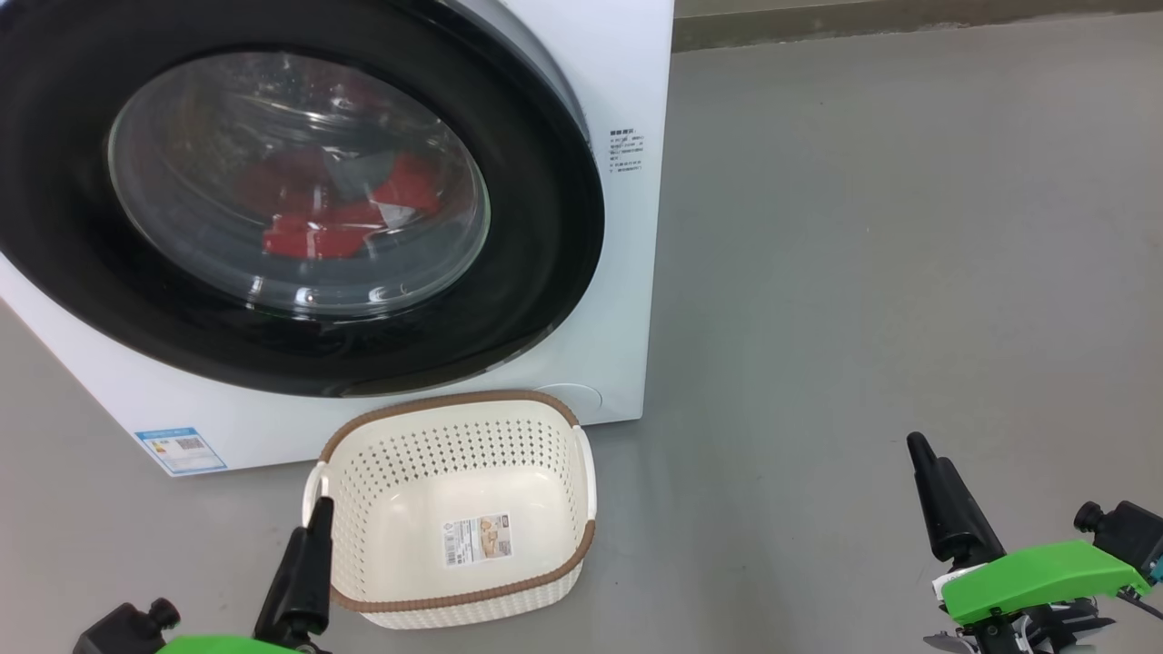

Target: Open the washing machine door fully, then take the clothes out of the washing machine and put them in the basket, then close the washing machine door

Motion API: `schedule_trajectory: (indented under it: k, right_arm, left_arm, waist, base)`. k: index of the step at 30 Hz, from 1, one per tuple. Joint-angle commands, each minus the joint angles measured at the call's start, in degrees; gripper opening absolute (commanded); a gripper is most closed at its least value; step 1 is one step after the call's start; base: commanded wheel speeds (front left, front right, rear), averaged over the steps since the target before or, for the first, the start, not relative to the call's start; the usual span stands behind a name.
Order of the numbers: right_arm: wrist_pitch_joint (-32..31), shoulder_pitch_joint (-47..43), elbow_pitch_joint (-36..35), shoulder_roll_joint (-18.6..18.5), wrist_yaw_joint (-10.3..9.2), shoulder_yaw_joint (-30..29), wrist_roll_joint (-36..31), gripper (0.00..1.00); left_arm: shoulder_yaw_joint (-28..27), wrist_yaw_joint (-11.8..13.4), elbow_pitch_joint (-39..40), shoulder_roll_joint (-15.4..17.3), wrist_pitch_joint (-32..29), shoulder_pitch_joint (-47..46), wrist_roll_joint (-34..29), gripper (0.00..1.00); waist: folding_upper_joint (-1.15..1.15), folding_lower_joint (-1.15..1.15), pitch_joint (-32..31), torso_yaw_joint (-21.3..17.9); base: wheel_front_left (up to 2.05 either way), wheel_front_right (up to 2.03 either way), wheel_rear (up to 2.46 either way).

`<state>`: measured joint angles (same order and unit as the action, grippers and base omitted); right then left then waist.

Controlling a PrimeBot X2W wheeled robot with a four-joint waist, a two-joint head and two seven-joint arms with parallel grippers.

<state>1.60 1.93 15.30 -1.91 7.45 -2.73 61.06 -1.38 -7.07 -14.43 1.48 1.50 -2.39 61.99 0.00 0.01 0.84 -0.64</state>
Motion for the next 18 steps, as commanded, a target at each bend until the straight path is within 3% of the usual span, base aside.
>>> schedule_trajectory:
  k: [1, 18]
  right_arm:
    - [0.6, 2.9, -1.8, -1.0, 0.01, 0.8, -1.8, 1.0]
    - [3.3, 3.4, -2.0, -1.4, 0.02, 2.4, -12.8, 1.0]
  left_arm:
    - [-0.6, -0.2, 2.0, 0.8, 0.7, -2.6, -1.7, 1.0]
    - [0.1, 0.3, 2.6, 0.9, 3.4, -3.1, -11.7, 1.0]
  waist:
    - [0.0, 0.0, 0.0, 0.0]
    - [0.0, 0.0, -0.1, -0.3]
  base:
    - [0.0, 0.0, 0.0]
    - [0.0, 0.0, 0.0]
